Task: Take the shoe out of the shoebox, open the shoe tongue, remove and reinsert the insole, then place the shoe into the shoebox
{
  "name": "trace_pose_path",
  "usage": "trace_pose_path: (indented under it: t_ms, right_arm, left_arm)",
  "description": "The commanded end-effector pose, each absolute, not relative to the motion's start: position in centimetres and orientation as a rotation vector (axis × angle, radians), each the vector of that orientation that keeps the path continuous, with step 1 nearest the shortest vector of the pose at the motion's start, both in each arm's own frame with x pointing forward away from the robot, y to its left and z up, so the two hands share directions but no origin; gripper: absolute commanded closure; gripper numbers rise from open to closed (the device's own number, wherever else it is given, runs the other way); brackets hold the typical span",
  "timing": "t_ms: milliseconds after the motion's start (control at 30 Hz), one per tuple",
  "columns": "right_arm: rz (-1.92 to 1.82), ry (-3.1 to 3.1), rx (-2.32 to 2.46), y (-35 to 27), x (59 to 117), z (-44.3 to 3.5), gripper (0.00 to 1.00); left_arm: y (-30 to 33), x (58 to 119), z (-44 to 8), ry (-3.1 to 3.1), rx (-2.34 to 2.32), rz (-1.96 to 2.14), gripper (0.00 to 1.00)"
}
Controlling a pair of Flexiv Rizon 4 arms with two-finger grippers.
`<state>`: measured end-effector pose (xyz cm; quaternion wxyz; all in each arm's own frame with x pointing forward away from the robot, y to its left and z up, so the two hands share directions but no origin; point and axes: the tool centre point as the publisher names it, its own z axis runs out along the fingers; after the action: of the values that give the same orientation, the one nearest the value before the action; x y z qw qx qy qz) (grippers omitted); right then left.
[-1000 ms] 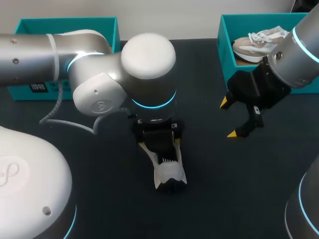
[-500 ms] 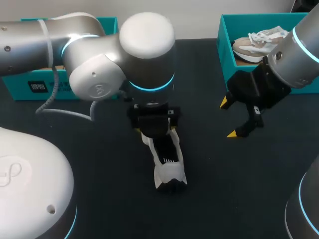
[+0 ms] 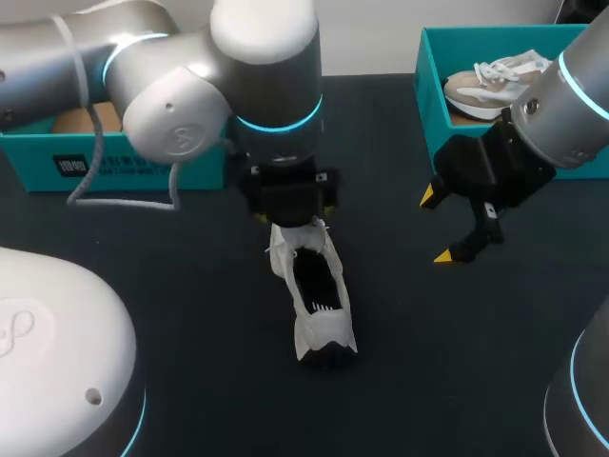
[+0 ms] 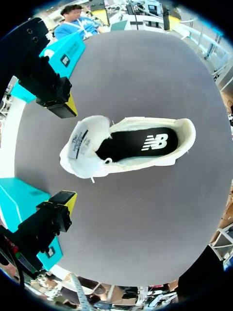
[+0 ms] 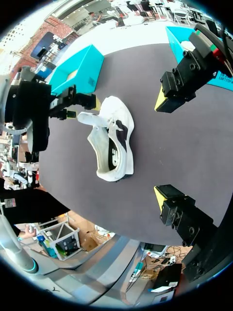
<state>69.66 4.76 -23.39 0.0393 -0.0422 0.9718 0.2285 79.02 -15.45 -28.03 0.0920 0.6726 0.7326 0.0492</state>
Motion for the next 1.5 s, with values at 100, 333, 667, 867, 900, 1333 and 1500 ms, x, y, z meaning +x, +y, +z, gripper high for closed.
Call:
trace_pose_path:
  t_ms: [100,333,667,867,900,1333,1500]
  right_arm:
    - [0.699,2.98,-0.13,4.9,69.7,-23.5,0.0]
    - [0.699,2.98,-0.13,4.9,69.7,-23.5,0.0]
    - [0.699,2.98,-0.13,4.9,69.7,-23.5,0.0]
    - [0.699,2.98,-0.13,4.9,69.7,-23.5,0.0]
    - [0.699,2.98,-0.13,4.9,69.7,-23.5,0.0]
    - [0.699,2.98,-0.13,4.9,69.7,-23.5,0.0]
    - [0.699,2.98,-0.13,4.9,69.7,-23.5,0.0]
  left_arm:
    - [-15.6,80.6,-29.4,2.225,2.002,0.136,0.0]
    - [-16.1,80.5,-30.5,2.243,2.016,0.117,0.53]
    - [-16.6,79.2,-31.3,2.241,2.046,0.049,0.62]
    - [-17.0,77.8,-31.6,2.214,2.062,0.005,0.64]
    - [-17.1,77.6,-31.7,2.207,2.067,0.006,0.65]
    - [-17.7,75.1,-31.7,2.155,2.11,-0.052,0.76]
    - [-17.9,74.5,-32.1,2.139,2.125,-0.056,0.78]
